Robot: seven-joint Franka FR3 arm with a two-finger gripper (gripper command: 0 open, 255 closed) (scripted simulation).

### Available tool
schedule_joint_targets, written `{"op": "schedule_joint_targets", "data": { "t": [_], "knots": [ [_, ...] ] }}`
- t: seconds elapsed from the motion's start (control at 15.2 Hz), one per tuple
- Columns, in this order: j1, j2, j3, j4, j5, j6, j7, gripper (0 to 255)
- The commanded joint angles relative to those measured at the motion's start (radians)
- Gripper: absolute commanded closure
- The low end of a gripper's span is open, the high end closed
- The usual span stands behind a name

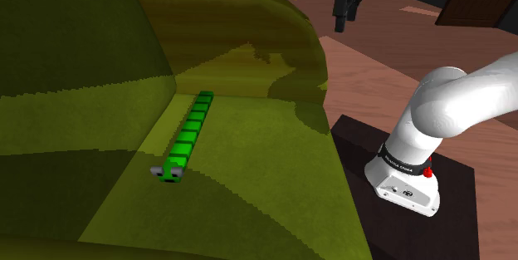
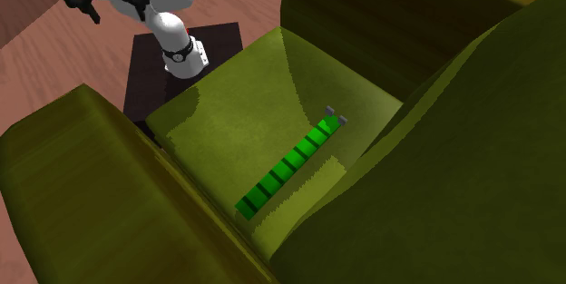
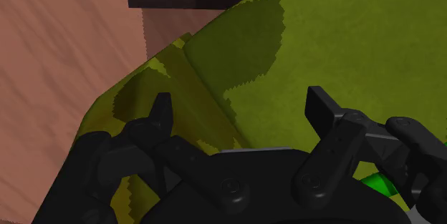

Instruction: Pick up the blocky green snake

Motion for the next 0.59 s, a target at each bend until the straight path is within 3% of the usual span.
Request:
{"op": "schedule_joint_targets", "data": {
  "t": [0.0,0.53],
  "knots": [
    [0.0,0.0,0.0,0.0,0.0,0.0,0.0,0],
    [-0.011,0.082,0.184,-0.064,0.144,0.151,0.324,0]
  ]
}}
